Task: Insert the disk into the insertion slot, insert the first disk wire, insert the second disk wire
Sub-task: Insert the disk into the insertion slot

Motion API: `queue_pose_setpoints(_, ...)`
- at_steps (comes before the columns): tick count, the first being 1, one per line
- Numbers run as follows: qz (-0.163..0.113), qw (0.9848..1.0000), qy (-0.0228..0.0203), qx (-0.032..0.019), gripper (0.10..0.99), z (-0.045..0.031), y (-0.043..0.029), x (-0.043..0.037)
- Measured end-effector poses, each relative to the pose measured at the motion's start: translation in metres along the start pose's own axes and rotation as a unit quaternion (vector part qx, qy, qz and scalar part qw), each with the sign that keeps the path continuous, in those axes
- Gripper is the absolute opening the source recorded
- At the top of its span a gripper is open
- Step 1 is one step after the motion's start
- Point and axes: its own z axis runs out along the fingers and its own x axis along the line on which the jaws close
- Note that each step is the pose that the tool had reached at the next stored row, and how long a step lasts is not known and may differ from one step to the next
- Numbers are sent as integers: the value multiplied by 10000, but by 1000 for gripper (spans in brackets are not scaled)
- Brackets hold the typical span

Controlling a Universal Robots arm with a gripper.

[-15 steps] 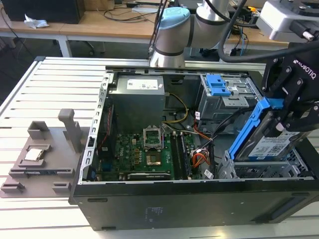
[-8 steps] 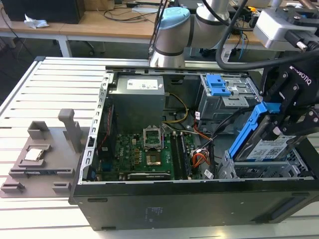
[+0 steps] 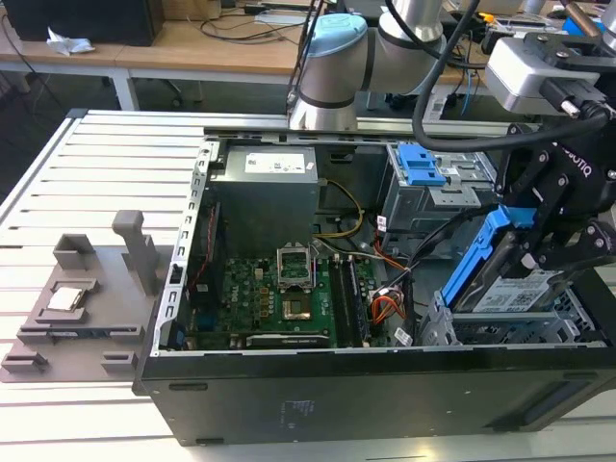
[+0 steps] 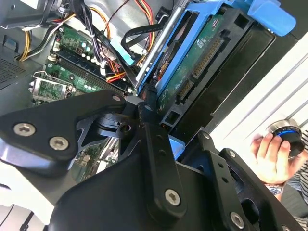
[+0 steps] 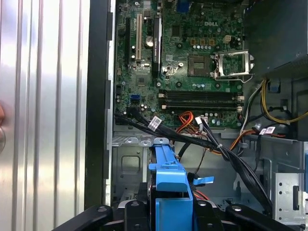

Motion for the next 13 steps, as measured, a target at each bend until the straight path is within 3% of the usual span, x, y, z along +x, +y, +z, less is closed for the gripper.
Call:
queue_pose_setpoints(5, 0, 10000, -1, 0, 373, 2, -1, 0)
queue_pose_setpoints(6, 0, 10000, -2, 0, 435, 3, 0, 0)
queue_pose_setpoints(11, 0, 10000, -1, 0, 435, 3, -1, 0)
queue_pose_setpoints(12, 0, 10000, 0, 0, 420, 2, 0, 0)
queue_pose_setpoints(13, 0, 10000, -1, 0, 294, 3, 0, 0)
